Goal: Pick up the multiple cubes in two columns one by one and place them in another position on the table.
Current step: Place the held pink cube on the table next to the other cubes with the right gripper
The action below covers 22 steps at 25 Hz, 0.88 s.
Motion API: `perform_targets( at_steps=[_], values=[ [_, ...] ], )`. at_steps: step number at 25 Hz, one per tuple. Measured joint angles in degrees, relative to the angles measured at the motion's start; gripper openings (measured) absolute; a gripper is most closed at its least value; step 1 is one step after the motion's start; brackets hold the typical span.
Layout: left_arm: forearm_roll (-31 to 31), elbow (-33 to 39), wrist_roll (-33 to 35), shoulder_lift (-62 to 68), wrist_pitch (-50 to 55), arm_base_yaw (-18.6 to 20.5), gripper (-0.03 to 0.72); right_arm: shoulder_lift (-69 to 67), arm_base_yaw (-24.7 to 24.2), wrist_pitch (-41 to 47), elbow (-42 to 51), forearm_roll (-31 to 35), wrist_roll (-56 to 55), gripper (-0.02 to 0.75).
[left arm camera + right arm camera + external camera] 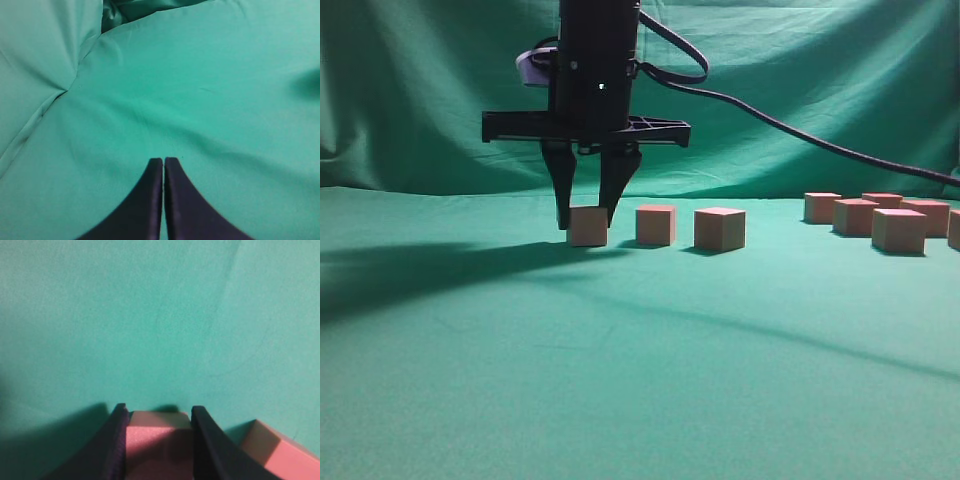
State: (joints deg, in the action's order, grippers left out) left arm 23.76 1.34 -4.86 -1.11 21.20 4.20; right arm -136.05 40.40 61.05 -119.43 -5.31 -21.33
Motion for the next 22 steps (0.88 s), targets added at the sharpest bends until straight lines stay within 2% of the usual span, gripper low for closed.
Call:
perform_targets(
  at_steps=[4, 5, 9, 11, 16, 17, 22],
  values=[
    [0.0, 0.0, 0.0, 0.0, 0.0, 0.0, 0.000, -0.1, 0.0, -0.5, 0.0, 0.0, 0.8, 0.249],
    [0.0, 0.0, 0.0, 0.0, 0.0, 0.0, 0.000, -0.2, 0.0, -0.9, 0.0, 0.0, 1.4, 0.329],
    [0.0, 0.0, 0.0, 0.0, 0.0, 0.0, 0.000, -0.7, 0.0, -1.6, -1.3, 0.0, 4.2, 0.541],
    [0.0, 0.0, 0.0, 0.0, 0.0, 0.0, 0.000, -0.7, 0.0, -2.6, -3.2, 0.0, 5.8, 0.593],
    [0.0, 0.0, 0.0, 0.0, 0.0, 0.0, 0.000, -0.7, 0.0, -3.4, -11.2, 0.0, 9.7, 0.577],
    [0.0, 0.0, 0.0, 0.0, 0.0, 0.0, 0.000, -0.7, 0.0, -2.3, -13.5, 0.0, 10.1, 0.532],
    [0.0, 0.0, 0.0, 0.0, 0.0, 0.0, 0.000, 0.6, 0.0, 7.4, -22.5, 0.2, 13.6, 0.529]
  ],
)
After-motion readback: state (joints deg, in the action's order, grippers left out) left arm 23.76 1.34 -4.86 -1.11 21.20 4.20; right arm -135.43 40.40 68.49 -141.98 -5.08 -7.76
